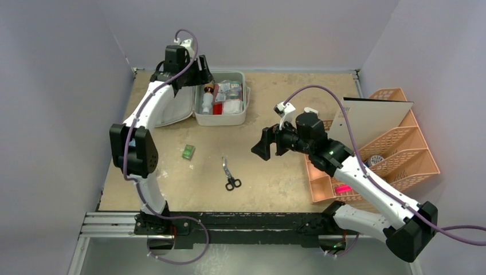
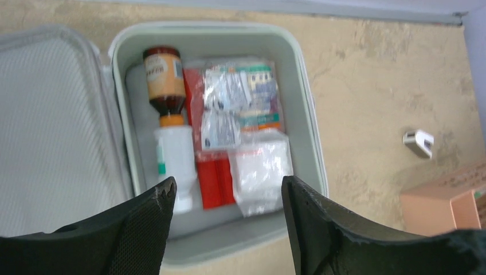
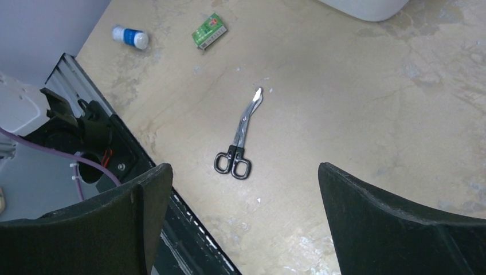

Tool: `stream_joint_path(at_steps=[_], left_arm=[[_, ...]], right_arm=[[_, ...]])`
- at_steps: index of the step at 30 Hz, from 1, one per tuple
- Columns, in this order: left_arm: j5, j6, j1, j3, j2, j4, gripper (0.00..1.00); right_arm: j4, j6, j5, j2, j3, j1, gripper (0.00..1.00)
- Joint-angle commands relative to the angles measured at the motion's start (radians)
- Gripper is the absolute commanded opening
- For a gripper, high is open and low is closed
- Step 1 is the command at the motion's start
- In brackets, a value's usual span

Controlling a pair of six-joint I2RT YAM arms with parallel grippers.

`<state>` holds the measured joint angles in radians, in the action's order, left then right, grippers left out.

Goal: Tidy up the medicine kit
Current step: Pick up the medical item at the center of the board.

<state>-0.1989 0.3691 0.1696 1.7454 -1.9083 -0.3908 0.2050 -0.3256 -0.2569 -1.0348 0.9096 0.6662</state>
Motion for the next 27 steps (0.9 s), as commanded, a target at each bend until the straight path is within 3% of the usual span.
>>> stream_joint_path(at_steps=[1,6,9,15,23,27], left_arm=[[-0.022,-0.069,-0.005,-0.097,0.136,-0.116,0.66],[0.073,-0.078,-0.007,-0.219,0.281,-0.184,0.69],[0.098,-0.108,-0.007,-0.339,0.364,-0.152,0.77],[0.299,-0.101,-0.013,-0.354,0.356,-0.298,0.87],[0.628,-0.182,-0.021,-0.434,0.352,-0.321,0.89],[0.700,-0.284,-0.046,-0.517,0.413,-0.222,0.88]], right_arm=[[0.046,-0.058,0.064,0.025,0.026,-0.003,0.99],[0.070,-0.095,0.102,0.037,0.019,-0.003,0.99],[0.077,-0.106,0.113,0.043,0.001,-0.002,0.99],[0.060,-0.115,0.084,0.046,-0.034,-0.002,0.99],[0.070,-0.147,0.068,0.080,-0.060,-0.003,0.99],[0.104,-0.131,0.045,0.085,-0.052,-0.003,0.99]])
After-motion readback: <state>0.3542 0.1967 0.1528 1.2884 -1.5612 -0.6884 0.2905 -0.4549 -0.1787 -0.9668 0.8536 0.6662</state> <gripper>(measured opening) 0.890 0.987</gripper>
